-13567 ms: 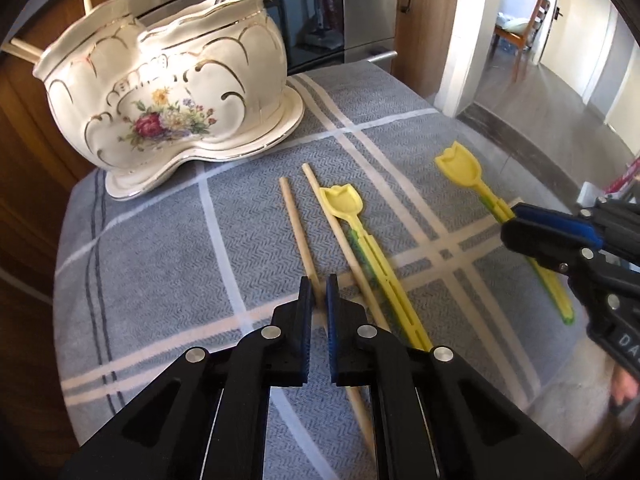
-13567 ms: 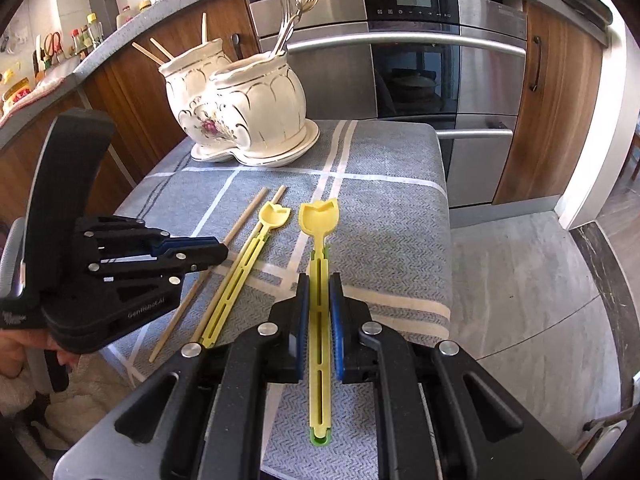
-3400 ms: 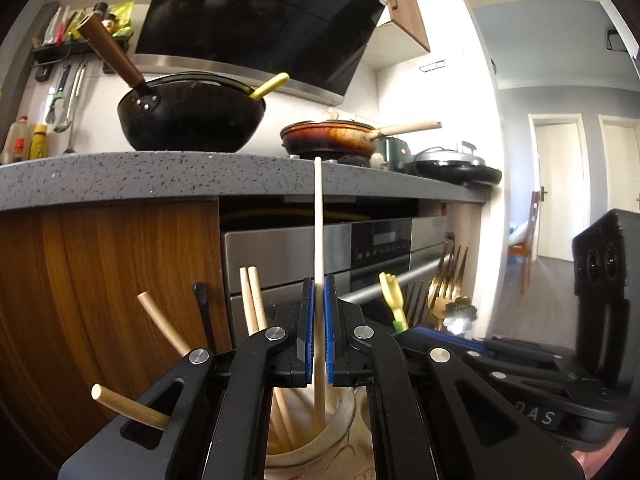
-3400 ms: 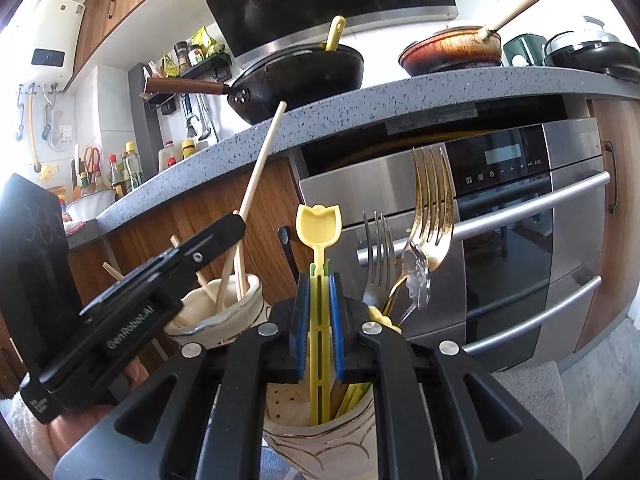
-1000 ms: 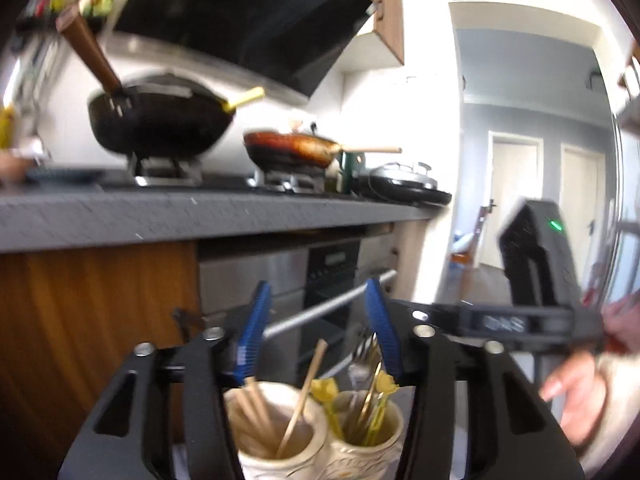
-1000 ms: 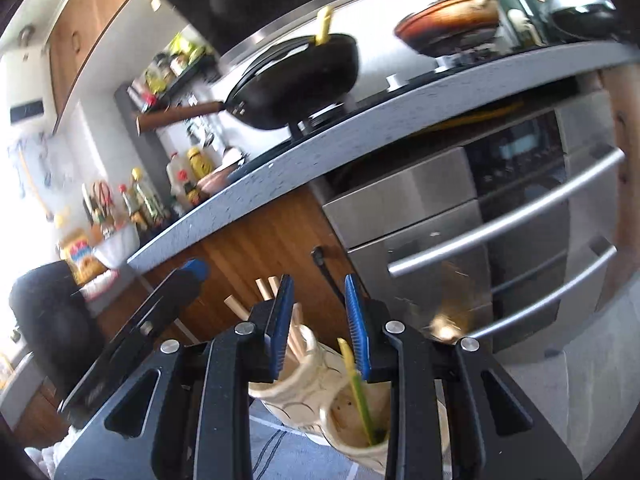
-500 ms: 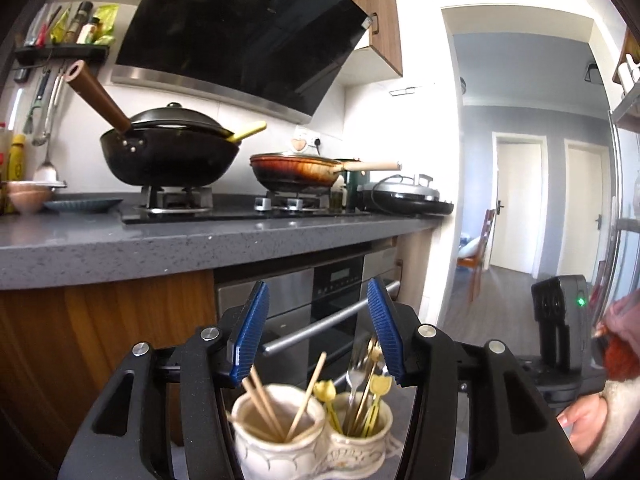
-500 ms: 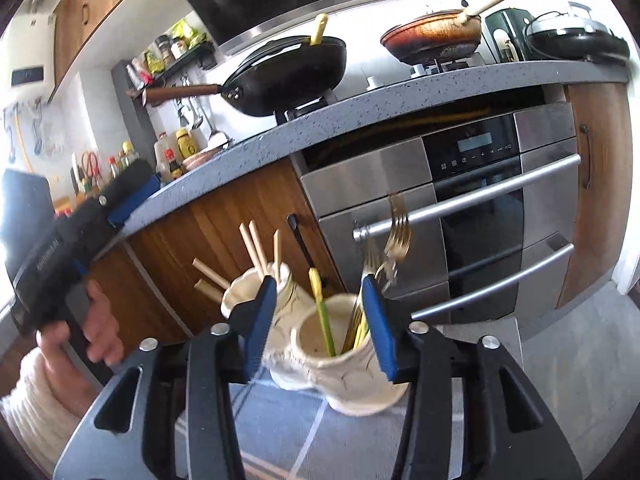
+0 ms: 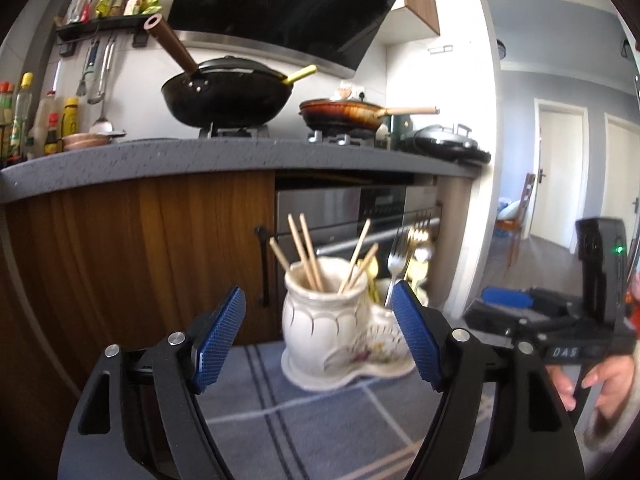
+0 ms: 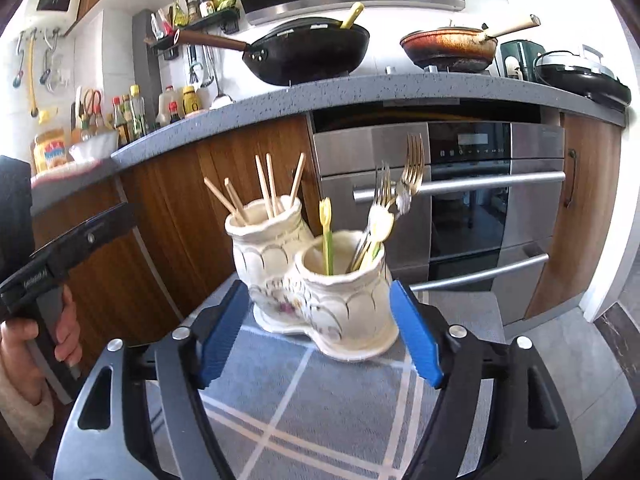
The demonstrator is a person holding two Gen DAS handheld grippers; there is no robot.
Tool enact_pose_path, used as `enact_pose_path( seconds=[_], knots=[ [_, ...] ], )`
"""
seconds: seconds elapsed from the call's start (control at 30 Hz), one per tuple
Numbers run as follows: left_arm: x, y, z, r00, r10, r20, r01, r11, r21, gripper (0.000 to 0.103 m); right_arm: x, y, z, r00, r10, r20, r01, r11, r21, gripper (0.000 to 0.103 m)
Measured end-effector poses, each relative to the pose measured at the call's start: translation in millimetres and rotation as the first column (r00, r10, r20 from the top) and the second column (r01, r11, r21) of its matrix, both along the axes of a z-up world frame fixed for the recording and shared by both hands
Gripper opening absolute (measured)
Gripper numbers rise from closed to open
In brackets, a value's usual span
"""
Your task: Organize utensils
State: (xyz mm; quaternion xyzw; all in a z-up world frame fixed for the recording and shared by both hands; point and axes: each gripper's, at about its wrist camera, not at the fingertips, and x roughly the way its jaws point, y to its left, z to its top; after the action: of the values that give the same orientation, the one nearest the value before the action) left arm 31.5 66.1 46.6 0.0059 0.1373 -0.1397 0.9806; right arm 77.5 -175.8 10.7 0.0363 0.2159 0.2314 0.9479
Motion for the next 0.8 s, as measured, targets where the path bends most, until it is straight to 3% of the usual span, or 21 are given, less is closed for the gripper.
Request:
enact_pose_path(
  seconds=[0.1,0.27,0.37,0.8],
  knots=[
    [-2.6,-4.0,-13.5,1.000,0.005,-0.018,-0.005,1.000,0.009,0.078,-5.5,-0.1,-12.0,1.000,-0.024,0.008,0.024,0.999,-0.022,0.079],
    [-3.7,-18.5,-40.4,0.998,0.035,-0.043,-0.031,0.995,0.090,0.079,-7.8,-2.6,-27.0,0.999,-0.051,-0.008,0.051,0.998,-0.028,0.084],
    [-5.4,-20.2,-50.6,0.998,0.041,-0.058,-0.035,0.994,0.099,0.086,-12.9,-2.8,-30.1,0.998,-0.065,0.016,0.065,0.997,-0.046,0.089],
    [-3.5,-13.6,-59.7,0.994,0.080,-0.068,-0.073,0.992,0.105,0.092,-25.1,-5.6,-34.5,0.995,-0.091,0.046,0.096,0.990,-0.105,0.093]
  ],
)
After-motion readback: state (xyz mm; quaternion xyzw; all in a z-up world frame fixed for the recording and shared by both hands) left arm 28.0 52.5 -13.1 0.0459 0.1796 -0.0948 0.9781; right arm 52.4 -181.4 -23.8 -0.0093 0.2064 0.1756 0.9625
